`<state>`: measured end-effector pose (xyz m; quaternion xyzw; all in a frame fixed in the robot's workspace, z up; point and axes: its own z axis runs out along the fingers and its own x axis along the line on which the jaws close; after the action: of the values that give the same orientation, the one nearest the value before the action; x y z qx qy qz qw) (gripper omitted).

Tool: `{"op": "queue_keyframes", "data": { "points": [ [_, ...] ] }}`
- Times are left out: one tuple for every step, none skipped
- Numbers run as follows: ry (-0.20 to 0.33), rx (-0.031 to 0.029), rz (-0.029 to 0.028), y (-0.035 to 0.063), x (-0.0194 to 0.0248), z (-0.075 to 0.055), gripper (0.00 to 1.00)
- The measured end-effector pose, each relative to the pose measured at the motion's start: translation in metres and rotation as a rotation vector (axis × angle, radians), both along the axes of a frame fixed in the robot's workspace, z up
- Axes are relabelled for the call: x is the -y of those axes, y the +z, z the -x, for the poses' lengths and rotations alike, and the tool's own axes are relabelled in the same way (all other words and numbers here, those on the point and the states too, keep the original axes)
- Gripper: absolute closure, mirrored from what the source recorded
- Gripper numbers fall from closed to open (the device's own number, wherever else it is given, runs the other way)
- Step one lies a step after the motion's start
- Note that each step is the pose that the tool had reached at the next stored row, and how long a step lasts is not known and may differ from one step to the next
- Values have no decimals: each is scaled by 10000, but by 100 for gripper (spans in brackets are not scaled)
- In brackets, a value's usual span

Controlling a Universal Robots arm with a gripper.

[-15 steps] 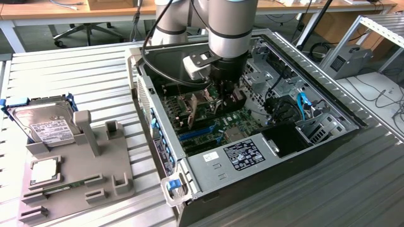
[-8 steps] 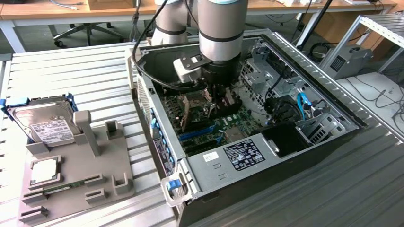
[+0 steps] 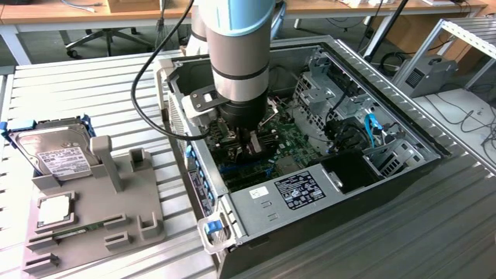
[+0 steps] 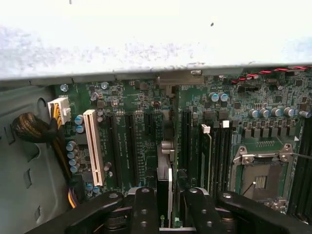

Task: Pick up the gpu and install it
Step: 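Insert the gpu into the slot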

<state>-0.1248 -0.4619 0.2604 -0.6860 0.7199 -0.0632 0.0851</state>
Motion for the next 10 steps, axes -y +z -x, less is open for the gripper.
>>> {"op": "queue_keyframes", "data": {
  "points": [
    [1, -4, 5, -42, 1, 12, 74],
    [175, 11, -10, -36, -2, 11, 74],
    [182, 46, -11, 48, -4, 15, 74],
    [358, 37, -75, 49, -42, 10, 74],
    [360, 37, -76, 49, -42, 10, 74],
    [360, 37, -76, 48, -42, 10, 74],
    [359, 37, -76, 48, -42, 10, 74],
    [360, 37, -76, 48, -42, 10, 74],
    [360, 38, -76, 48, -42, 10, 74],
    [359, 37, -76, 48, -42, 10, 74]
  ]
}}
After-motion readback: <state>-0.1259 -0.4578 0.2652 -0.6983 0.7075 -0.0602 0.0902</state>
